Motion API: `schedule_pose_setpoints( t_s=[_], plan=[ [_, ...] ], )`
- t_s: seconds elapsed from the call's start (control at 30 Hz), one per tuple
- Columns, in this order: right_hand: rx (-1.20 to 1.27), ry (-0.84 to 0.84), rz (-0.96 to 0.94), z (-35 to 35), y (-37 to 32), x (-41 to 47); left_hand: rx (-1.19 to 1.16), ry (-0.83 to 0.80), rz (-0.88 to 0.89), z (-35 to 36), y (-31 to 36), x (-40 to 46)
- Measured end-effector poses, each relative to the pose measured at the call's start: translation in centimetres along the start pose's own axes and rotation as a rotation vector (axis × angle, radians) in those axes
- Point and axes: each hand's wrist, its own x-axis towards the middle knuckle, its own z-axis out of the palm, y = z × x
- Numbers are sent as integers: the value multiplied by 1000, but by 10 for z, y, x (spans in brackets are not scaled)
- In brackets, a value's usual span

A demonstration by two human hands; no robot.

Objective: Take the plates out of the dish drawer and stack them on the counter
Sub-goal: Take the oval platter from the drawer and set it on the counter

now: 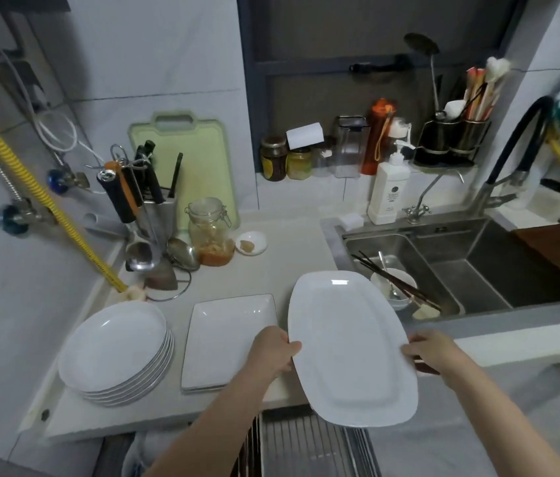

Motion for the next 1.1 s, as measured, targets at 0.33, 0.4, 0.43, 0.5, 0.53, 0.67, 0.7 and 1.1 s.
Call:
schedule_pose_setpoints(
  t_s=[0.33,0.4,0.43,0.5,0.53,0.67,0.7,1.1],
  plan=[
    [-134,-26,-91,9,-8,114,184,115,-213,38,12,82],
    [-100,-21,-103,14,-8,126,173,140,-257,45,13,90],
    [-85,-24,-102,16,-8,131,168,150,-279,47,14,94],
    [-67,-46,-92,20,-7,140,168,160,-315,51,15,100],
    [-64,-54,-86,21,-7,143,171,154,-320,51,15,103],
    [-36,-67,-75,22,-4,154,176,121,-340,54,17,111],
    [-30,-70,-75,22,-2,156,191,110,-341,55,17,112],
    [-5,-75,-39,31,13,171,172,55,-383,58,16,123]
  ],
)
